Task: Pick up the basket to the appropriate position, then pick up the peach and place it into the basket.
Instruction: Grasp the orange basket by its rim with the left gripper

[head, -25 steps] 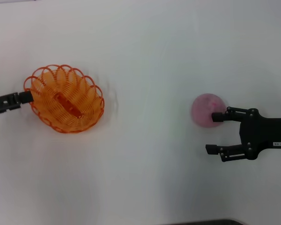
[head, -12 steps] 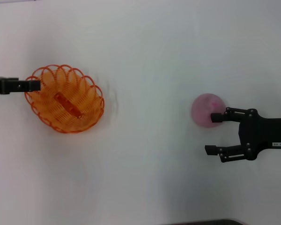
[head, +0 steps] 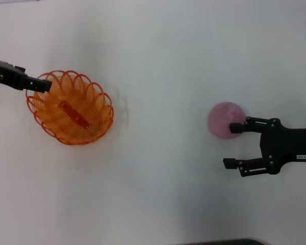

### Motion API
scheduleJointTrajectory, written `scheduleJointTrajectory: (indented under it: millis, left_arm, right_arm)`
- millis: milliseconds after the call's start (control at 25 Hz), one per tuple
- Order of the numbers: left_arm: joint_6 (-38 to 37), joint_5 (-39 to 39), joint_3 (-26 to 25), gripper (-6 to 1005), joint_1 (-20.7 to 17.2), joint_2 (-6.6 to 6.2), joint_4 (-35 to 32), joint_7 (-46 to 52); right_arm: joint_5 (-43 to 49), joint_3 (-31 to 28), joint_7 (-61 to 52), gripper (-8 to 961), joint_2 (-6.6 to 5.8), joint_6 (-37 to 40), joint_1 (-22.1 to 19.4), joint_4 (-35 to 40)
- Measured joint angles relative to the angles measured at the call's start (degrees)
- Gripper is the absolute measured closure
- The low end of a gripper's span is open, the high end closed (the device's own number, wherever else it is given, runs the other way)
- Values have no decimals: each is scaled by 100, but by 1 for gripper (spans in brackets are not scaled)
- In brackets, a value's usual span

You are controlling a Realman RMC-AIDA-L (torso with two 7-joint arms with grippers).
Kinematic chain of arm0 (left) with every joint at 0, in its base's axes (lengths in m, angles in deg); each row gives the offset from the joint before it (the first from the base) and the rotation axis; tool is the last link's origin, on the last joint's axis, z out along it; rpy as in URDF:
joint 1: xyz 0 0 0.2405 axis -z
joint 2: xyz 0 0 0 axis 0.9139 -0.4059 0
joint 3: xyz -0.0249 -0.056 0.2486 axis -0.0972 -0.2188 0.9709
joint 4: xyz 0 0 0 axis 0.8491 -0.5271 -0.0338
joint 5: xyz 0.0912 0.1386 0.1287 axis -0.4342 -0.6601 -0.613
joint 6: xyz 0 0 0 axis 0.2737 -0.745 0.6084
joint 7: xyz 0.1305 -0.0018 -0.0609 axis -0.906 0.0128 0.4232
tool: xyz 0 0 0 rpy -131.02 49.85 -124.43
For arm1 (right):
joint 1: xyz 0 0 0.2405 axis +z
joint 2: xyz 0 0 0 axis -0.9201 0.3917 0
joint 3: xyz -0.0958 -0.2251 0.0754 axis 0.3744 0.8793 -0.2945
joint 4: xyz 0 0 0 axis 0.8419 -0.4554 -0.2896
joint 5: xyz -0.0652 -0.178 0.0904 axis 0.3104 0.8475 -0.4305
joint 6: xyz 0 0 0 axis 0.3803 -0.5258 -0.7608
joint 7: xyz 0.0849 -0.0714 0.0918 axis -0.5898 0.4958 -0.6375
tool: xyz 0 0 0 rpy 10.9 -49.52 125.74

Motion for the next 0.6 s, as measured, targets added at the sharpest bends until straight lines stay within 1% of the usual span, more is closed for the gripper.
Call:
scheduleJointTrajectory:
  millis: [80, 160, 280, 320, 440, 600]
  left_arm:
    - [35, -196, 61, 153, 159, 8, 35, 16]
    - [33, -439, 163, 153, 370, -11, 161, 21]
    - [-2, -787, 304, 153, 703, -83, 458, 23]
    - [-5, -962, 338, 154, 872, -111, 622, 21]
    - [3, -1240, 376, 155, 1185, -157, 910, 22]
    - [72, -1375, 506, 154, 1507, -264, 1266, 27]
  right_arm:
    - [0, 0, 0, 10, 0, 0, 9, 0]
    - [0, 0, 0, 10, -2, 0, 16, 0]
    - [0, -3, 0, 10, -8, 0, 26, 0]
    - [0, -3, 0, 10, -11, 0, 30, 0]
    - [2, -3, 0, 10, -12, 0, 42, 0]
    - [7, 10, 0, 10, -11, 0, 55, 0]
